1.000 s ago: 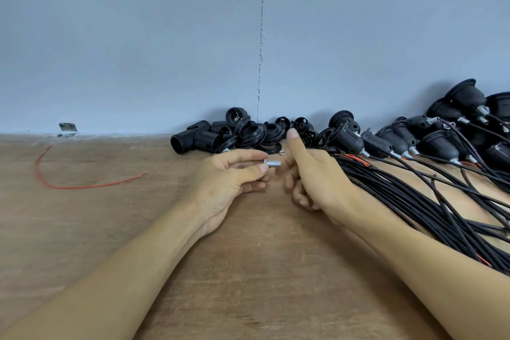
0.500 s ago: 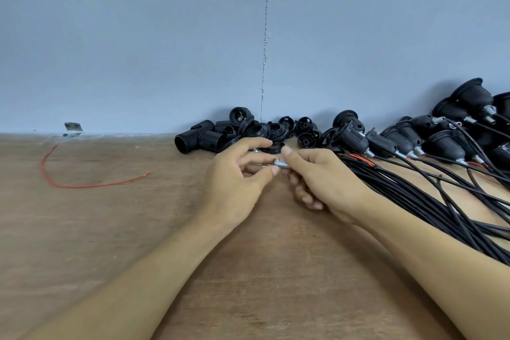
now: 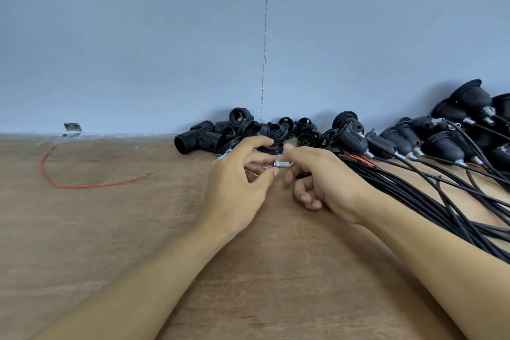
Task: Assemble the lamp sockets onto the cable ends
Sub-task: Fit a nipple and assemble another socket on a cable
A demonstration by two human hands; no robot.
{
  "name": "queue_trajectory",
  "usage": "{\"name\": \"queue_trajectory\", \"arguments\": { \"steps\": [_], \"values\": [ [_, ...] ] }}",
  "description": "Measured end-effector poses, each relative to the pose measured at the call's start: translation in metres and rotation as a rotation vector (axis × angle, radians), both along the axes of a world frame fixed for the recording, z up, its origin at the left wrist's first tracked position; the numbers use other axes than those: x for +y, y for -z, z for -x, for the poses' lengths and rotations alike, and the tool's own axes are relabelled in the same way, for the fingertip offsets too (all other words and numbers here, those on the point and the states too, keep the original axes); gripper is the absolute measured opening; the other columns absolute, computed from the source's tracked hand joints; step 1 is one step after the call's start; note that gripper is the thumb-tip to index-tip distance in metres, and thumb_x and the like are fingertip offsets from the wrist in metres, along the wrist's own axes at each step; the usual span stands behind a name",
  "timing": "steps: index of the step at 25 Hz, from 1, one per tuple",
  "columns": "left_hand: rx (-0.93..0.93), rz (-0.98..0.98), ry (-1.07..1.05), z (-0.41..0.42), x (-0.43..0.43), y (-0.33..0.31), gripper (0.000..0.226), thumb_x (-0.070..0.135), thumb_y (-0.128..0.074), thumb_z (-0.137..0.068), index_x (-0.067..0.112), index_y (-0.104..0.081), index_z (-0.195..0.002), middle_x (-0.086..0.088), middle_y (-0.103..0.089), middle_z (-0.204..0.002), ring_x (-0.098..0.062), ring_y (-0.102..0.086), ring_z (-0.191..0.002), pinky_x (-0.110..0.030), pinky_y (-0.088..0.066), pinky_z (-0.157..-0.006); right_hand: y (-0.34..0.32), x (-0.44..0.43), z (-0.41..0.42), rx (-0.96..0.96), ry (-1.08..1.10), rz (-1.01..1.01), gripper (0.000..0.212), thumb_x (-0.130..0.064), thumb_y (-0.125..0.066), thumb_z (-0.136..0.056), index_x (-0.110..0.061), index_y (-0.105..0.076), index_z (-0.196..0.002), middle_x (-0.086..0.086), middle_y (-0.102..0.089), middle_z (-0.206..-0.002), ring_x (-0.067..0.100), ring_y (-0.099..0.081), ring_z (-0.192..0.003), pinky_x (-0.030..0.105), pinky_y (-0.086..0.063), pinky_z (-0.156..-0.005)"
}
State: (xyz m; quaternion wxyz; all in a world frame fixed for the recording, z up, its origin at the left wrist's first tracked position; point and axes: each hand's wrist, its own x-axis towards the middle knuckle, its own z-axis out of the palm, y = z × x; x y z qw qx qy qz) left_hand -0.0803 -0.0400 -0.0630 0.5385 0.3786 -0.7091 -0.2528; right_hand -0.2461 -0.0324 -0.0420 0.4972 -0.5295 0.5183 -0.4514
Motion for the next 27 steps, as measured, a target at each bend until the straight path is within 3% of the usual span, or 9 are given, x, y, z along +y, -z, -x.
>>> {"name": "queue_trajectory", "arguments": {
  "steps": [2,6,8,10,13,17,20,24,27],
  "values": [
    [-0.001,-0.003,0.001,-0.0005,-0.0008,0.0003,0.047,0.005,-0.079,-0.084,0.041,-0.063,-0.11,0.027,-0.074,-0.093,0.004,-0.069,-0.082,-0.008,-0.048,-0.072,0.0001,0.0009,0.0034,-0.022,-0.092,0.008,0.025,-0.03,-0.06,-0.099,-0.008,-0.058,-0.087,0.001,-0.057,-0.066,0.012,-0.042,-0.041,0.019,-0.029,-0.034],
    [-0.01,0.011,0.01,0.0004,-0.0017,0.0022,0.045,0.004,-0.079,-0.083,0.038,-0.065,-0.11,0.026,-0.074,-0.094,0.002,-0.069,-0.082,-0.009,-0.049,-0.072,0.0007,-0.0015,0.0037,-0.018,-0.036,-0.104,0.049,-0.053,-0.047,-0.1,-0.009,-0.058,-0.082,0.004,-0.052,-0.061,0.012,-0.038,-0.036,0.015,-0.024,-0.033],
    [-0.003,0.006,0.011,0.0002,-0.0027,0.0018,0.048,0.004,-0.078,-0.084,0.042,-0.063,-0.108,0.026,-0.074,-0.093,0.001,-0.069,-0.081,-0.009,-0.048,-0.071,-0.0018,0.0006,0.0045,-0.037,-0.097,-0.078,0.032,-0.04,-0.055,-0.1,-0.009,-0.056,-0.091,0.007,-0.056,-0.072,0.014,-0.042,-0.041,0.018,-0.029,-0.033],
    [-0.006,0.002,0.013,-0.0002,-0.0032,0.0018,0.048,0.005,-0.078,-0.084,0.043,-0.062,-0.107,0.027,-0.073,-0.094,0.001,-0.069,-0.082,-0.009,-0.048,-0.071,-0.0014,0.0014,0.0066,-0.026,-0.151,-0.05,0.026,-0.033,-0.058,-0.099,-0.009,-0.056,-0.088,0.006,-0.056,-0.072,0.012,-0.043,-0.042,0.018,-0.03,-0.033],
    [-0.011,0.008,0.014,-0.0005,-0.0034,0.0031,0.048,0.004,-0.078,-0.084,0.043,-0.063,-0.107,0.025,-0.074,-0.094,0.0,-0.068,-0.081,-0.01,-0.049,-0.071,-0.0017,0.0001,0.0056,-0.015,-0.076,-0.111,0.05,-0.054,-0.045,-0.1,-0.01,-0.056,-0.078,0.006,-0.052,-0.06,0.013,-0.039,-0.036,0.016,-0.026,-0.033],
    [-0.015,0.001,0.018,-0.0003,-0.0041,0.0031,0.048,0.005,-0.078,-0.084,0.043,-0.062,-0.108,0.027,-0.073,-0.094,-0.001,-0.069,-0.081,-0.011,-0.05,-0.071,-0.0044,0.0016,0.007,-0.033,-0.117,-0.051,0.03,-0.034,-0.057,-0.1,-0.01,-0.055,-0.083,0.0,-0.055,-0.059,0.011,-0.04,-0.037,0.017,-0.027,-0.032],
    [-0.019,-0.005,0.024,-0.0009,-0.0044,0.0044,0.046,0.005,-0.078,-0.084,0.04,-0.064,-0.11,0.027,-0.073,-0.095,-0.001,-0.068,-0.081,-0.013,-0.051,-0.072,-0.0019,-0.0007,0.0075,0.01,-0.04,-0.079,0.051,-0.054,-0.047,-0.099,-0.01,-0.057,-0.075,0.004,-0.051,-0.055,0.012,-0.037,-0.033,0.014,-0.026,-0.033],
    [-0.02,-0.009,0.032,-0.0007,-0.004,0.004,0.044,0.006,-0.078,-0.084,0.039,-0.064,-0.111,0.027,-0.073,-0.095,-0.002,-0.069,-0.082,-0.012,-0.051,-0.071,-0.0025,0.0003,0.0082,0.0,-0.115,-0.013,0.033,-0.039,-0.061,-0.096,-0.011,-0.057,-0.08,0.007,-0.056,-0.068,0.013,-0.042,-0.038,0.017,-0.028,-0.033],
    [-0.036,-0.001,0.036,-0.0004,-0.0027,0.0035,0.048,0.005,-0.077,-0.085,0.044,-0.063,-0.108,0.027,-0.073,-0.095,-0.003,-0.068,-0.082,-0.012,-0.05,-0.071,-0.0022,-0.0018,0.0077,0.038,-0.021,-0.057,0.06,-0.063,-0.044,-0.097,-0.014,-0.059,-0.065,0.005,-0.049,-0.053,0.014,-0.037,-0.033,0.015,-0.025,-0.034]
  ]
}}
